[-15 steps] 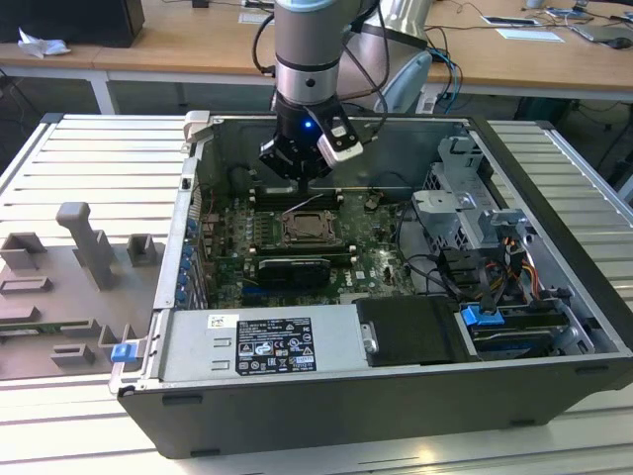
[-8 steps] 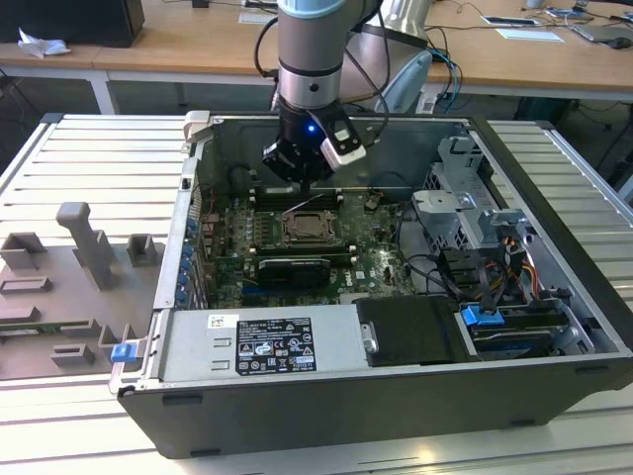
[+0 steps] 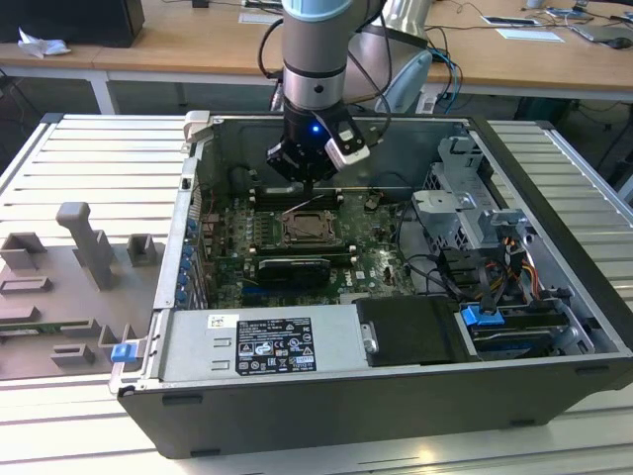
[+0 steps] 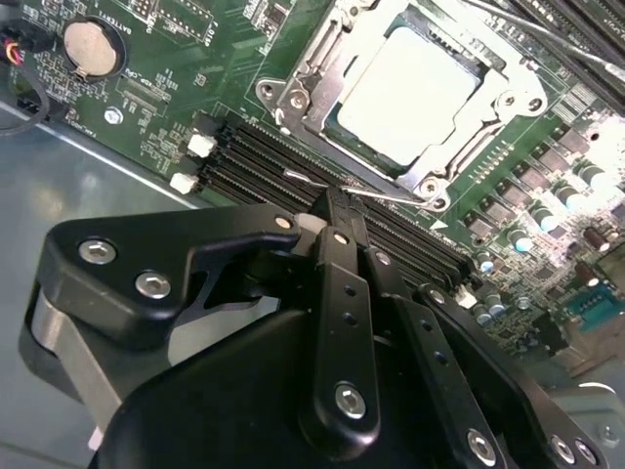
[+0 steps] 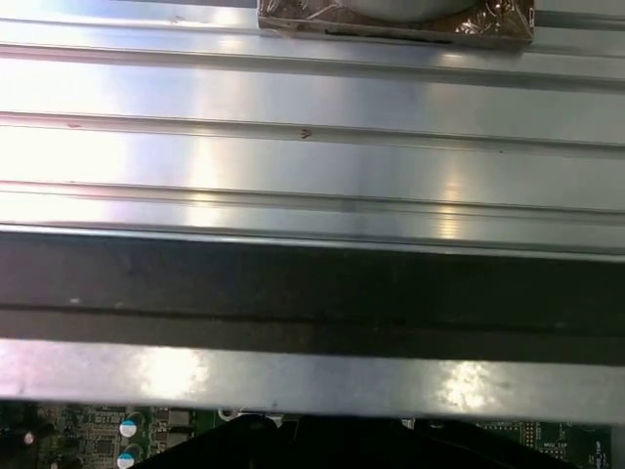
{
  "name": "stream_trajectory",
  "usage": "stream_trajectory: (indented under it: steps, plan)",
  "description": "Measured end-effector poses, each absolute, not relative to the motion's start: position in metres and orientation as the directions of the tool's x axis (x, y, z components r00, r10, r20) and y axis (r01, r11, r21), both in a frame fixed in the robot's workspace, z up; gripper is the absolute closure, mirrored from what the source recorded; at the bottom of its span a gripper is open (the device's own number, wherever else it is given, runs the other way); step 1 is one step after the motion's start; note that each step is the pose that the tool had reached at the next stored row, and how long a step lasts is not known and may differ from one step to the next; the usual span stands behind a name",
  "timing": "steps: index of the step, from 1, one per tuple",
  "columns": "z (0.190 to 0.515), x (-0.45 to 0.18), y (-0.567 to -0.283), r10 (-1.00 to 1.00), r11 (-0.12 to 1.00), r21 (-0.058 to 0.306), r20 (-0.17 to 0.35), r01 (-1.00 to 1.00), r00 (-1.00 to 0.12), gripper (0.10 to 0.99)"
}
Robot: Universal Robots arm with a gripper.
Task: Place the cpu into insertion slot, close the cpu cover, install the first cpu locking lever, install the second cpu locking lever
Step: 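Install the first cpu locking lever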
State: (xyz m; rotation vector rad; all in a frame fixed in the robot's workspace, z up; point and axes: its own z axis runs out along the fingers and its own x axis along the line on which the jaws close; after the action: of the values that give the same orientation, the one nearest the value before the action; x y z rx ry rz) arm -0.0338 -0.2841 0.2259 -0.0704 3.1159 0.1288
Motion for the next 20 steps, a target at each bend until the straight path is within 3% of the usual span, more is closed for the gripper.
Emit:
stream_trajectory:
  steps: [20]
  plan:
    - [0.207, -0.022, -0.284, -0.038, 0.996, 0.081, -0.024, -0.040, -0.999, 0.980]
